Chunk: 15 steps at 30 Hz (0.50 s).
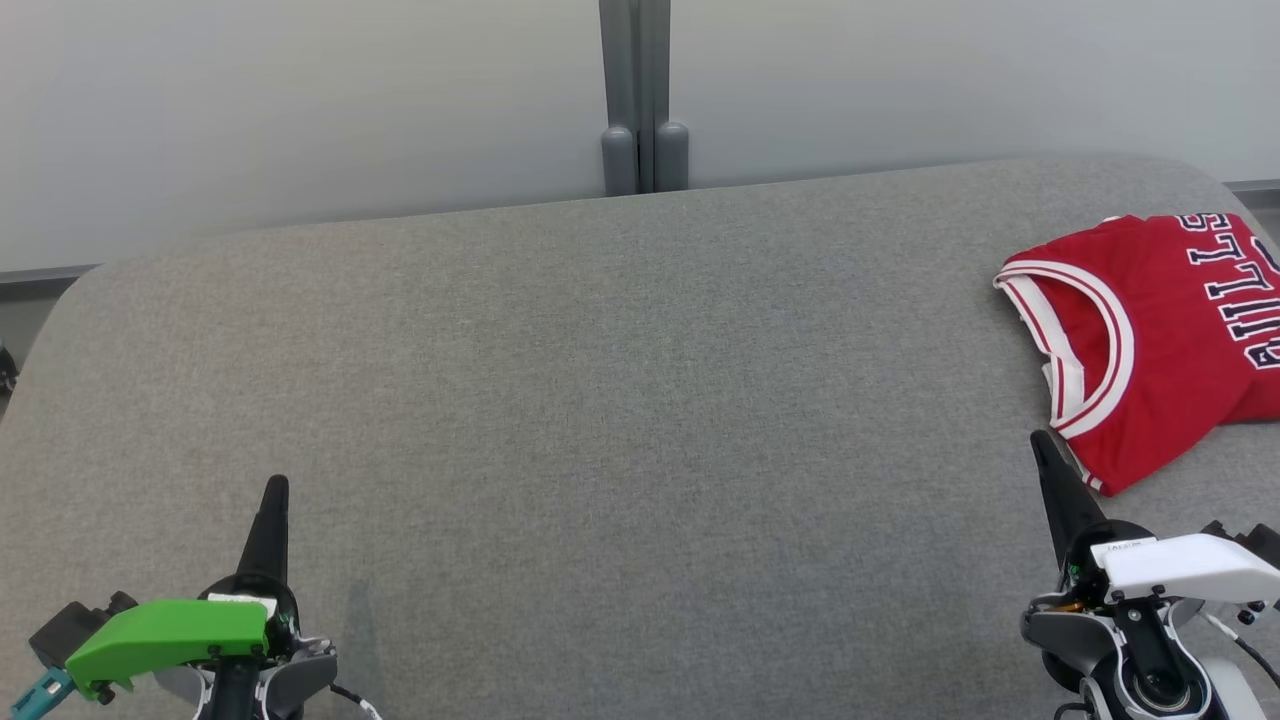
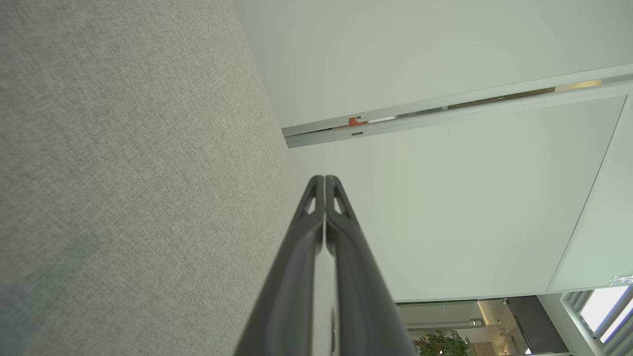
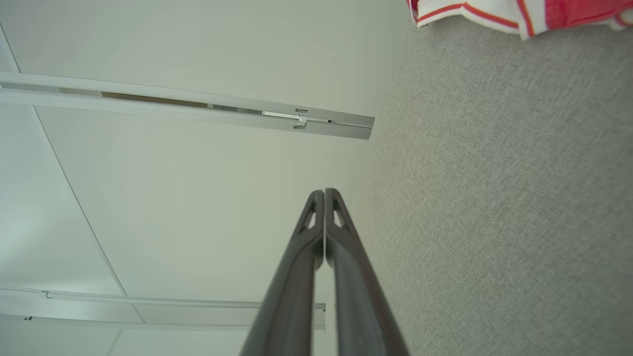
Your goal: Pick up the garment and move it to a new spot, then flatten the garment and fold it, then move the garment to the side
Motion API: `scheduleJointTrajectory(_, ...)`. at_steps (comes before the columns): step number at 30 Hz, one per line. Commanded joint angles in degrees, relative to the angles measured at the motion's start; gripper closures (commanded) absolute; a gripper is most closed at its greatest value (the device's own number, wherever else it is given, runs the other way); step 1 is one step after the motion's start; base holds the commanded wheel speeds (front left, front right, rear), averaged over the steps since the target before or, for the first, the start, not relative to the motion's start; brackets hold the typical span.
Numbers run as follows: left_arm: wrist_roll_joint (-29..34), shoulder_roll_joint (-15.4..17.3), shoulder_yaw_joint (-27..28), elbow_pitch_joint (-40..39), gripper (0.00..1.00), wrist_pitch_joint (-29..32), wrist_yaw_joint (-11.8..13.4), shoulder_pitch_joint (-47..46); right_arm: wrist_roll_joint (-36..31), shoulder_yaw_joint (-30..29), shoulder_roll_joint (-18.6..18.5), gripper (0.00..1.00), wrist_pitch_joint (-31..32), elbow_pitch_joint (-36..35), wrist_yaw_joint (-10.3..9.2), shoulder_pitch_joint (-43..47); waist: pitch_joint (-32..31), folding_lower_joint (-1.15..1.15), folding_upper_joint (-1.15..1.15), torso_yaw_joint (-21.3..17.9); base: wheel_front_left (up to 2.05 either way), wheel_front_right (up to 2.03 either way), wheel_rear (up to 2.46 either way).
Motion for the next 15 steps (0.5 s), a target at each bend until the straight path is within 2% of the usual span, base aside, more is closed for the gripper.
scheduleJointTrajectory(1, -1.4, -0.1, 0.5, 0.0, 1.00, 0.4, -0.6, -1.1, 1.3, -0.2, -0.2, 1.00, 0.3, 0.2, 0.03, -0.9, 0.0, 0.00, 0.00, 0.0, 0.00, 0.00, 0.00)
scheduleJointTrajectory(15, -6.3, -0.8, 2.0, 0.2, 1.00, 1.9, -1.5, -1.7, 6.9, -0.5, 0.0, 1.00, 1.1, 2.0, 0.02, -2.1, 0.0, 0.00, 0.00, -0.1, 0.00, 0.00, 0.00)
